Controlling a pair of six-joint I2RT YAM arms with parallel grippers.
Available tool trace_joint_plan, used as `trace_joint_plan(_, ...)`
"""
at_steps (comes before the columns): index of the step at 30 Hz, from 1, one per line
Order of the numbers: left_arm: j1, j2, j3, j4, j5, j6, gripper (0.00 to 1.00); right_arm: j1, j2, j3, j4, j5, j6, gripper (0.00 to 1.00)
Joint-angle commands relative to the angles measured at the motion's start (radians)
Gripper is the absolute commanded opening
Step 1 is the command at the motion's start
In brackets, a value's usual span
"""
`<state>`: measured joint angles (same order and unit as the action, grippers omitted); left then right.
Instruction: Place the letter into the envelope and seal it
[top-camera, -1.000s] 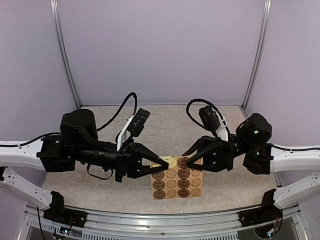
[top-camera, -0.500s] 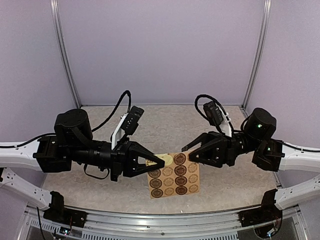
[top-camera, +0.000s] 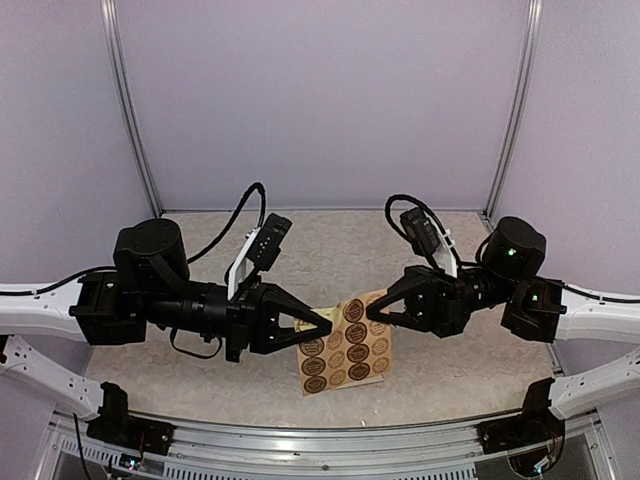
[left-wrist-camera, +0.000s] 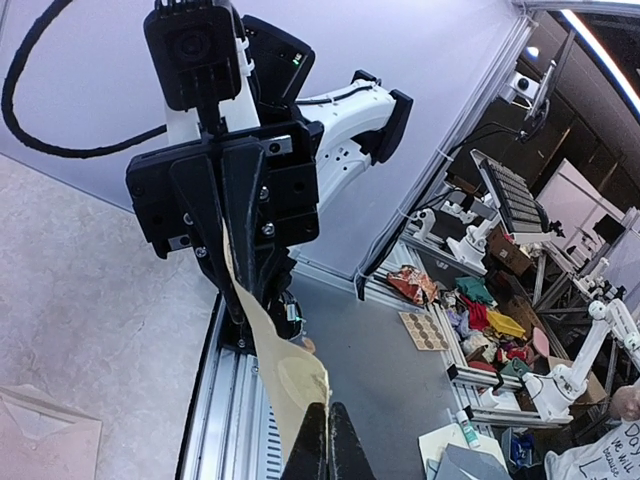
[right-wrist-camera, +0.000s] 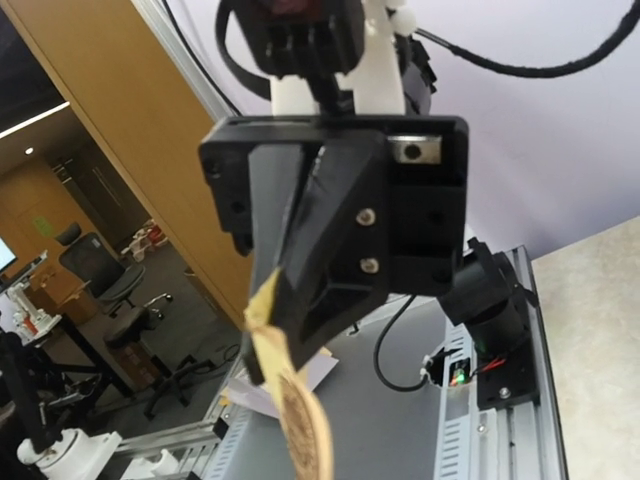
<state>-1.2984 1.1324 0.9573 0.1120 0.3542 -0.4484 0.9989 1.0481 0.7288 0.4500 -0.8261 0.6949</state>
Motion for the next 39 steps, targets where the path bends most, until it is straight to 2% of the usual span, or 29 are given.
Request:
trace_joint_plan(1, 0.021, 0.001, -0.009, 0.003, -0.038, -0.001, 0.0, -0.004, -0.035, 0.015, -0.014, 0.035, -0.028, 0.0)
trace_joint_plan(2, 0.025, -0.001, -0.005, -0.014, -0.07, 0.001, 0.09, -0.003, -0.044, 0.018, -0.035, 0.057, -0.037, 0.0)
trace_joint_plan(4, 0.029, -0.015, 0.009, -0.075, -0.191, 0.013, 0.37, -0.003, -0.062, 0.035, -0.122, 0.151, -0.071, 0.0)
trace_joint_plan(5, 0.03, -0.028, 0.017, -0.103, -0.27, 0.02, 0.45, -0.004, -0.07, 0.049, -0.185, 0.212, -0.09, 0.0)
trace_joint_plan(7, 0.03, -0.06, 0.034, -0.185, -0.439, 0.027, 0.52, -0.003, -0.082, 0.07, -0.279, 0.321, -0.122, 0.0)
trace_joint_plan(10, 0.028, -0.093, 0.051, -0.228, -0.583, 0.032, 0.49, -0.004, -0.081, 0.089, -0.367, 0.438, -0.14, 0.0)
trace_joint_plan(17, 0.003, -0.039, 0.094, -0.167, -0.577, 0.044, 0.41, -0.003, -0.042, 0.104, -0.387, 0.514, -0.15, 0.0)
trace_joint_plan(28, 0.017, 0.113, 0.117, -0.022, -0.325, 0.032, 0.29, -0.003, -0.013, 0.081, -0.275, 0.402, -0.152, 0.0)
trace_joint_plan(39, 0.06, 0.144, 0.112, 0.005, -0.273, 0.002, 0.29, -0.003, -0.013, 0.049, -0.163, 0.253, -0.149, 0.0)
